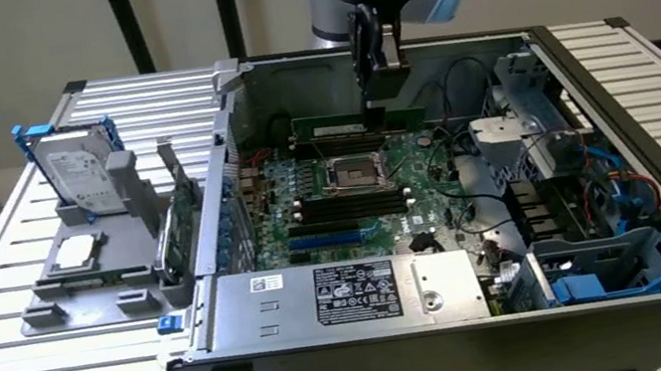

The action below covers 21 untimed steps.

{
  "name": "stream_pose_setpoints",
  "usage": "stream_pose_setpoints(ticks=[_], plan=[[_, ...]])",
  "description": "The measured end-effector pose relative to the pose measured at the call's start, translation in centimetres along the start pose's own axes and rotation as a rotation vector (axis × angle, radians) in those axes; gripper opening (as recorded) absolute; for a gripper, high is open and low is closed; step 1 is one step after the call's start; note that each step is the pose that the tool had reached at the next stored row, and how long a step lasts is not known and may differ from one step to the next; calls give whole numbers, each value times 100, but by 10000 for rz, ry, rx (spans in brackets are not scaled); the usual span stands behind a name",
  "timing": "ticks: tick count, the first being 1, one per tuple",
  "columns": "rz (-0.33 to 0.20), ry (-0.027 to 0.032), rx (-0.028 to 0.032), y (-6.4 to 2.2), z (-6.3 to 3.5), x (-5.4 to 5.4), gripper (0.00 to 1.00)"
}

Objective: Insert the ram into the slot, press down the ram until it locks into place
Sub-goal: 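Insert the ram into the slot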

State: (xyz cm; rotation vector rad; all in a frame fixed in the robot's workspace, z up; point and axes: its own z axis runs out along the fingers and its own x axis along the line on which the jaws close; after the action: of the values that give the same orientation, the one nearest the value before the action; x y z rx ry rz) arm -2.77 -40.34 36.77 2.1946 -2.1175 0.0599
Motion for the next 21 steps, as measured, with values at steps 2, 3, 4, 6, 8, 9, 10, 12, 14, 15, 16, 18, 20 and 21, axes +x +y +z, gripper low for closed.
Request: stream_pose_setpoints(ticks=[2,3,4,6,8,9,10,12,14,15,16,18,20,21], plan=[[-131,7,69,7,36,-13,13],[-195,11,110,11,54,-20,13],[-252,14,151,15,73,-29,13],[-330,18,218,19,107,-53,13],[-358,21,249,18,139,-97,13],[-359,21,250,17,154,-129,13],[-360,21,251,14,169,-167,13],[-360,22,251,10,198,-254,13],[-360,23,250,6,226,-331,13],[-360,23,250,5,243,-356,13],[-359,22,251,4,259,-373,13],[-356,20,253,3,295,-386,13],[-353,22,250,2,330,-389,13],[-349,22,250,2,348,-391,13]])
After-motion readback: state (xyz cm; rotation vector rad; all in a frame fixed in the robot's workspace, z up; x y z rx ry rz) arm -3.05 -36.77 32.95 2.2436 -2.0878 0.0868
